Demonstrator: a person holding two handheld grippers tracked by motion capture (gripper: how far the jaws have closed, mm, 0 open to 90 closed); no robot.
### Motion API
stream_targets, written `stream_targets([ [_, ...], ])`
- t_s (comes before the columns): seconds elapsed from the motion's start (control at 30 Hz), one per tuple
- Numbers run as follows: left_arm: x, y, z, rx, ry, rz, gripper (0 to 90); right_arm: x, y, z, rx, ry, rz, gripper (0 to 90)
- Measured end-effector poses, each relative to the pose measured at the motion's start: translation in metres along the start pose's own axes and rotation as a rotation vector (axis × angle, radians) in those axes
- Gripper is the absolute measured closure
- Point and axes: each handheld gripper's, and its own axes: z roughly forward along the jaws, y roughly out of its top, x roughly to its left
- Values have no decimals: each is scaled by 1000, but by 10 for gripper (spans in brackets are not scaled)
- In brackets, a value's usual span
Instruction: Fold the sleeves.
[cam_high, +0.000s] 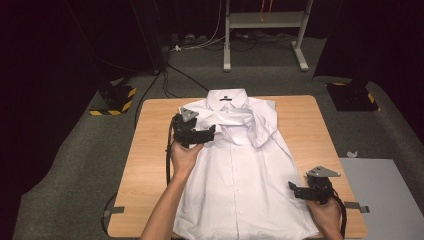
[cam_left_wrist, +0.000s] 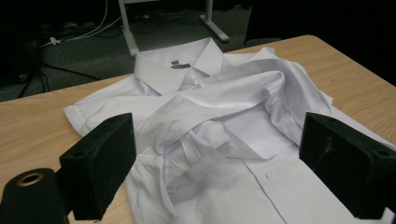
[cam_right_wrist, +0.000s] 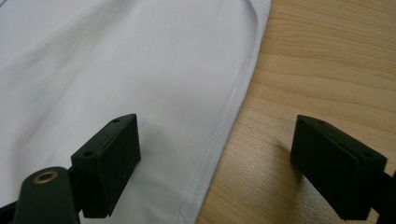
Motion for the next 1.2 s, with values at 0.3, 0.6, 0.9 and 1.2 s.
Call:
stream_targets([
  [0.3,10,-10,-9,-2,15,-22,113,0,0,0,0,-1,0,156],
  [0.6,17,-18,-19,-2,37,-23,114,0,0,0,0,0,0,156],
  [0.9,25,-30,-29,-1,47,-33,113,0,0,0,0,0,0,156],
  [1.2,31,-44,-38,7,65,-39,114,0,0,0,0,0,1,156],
])
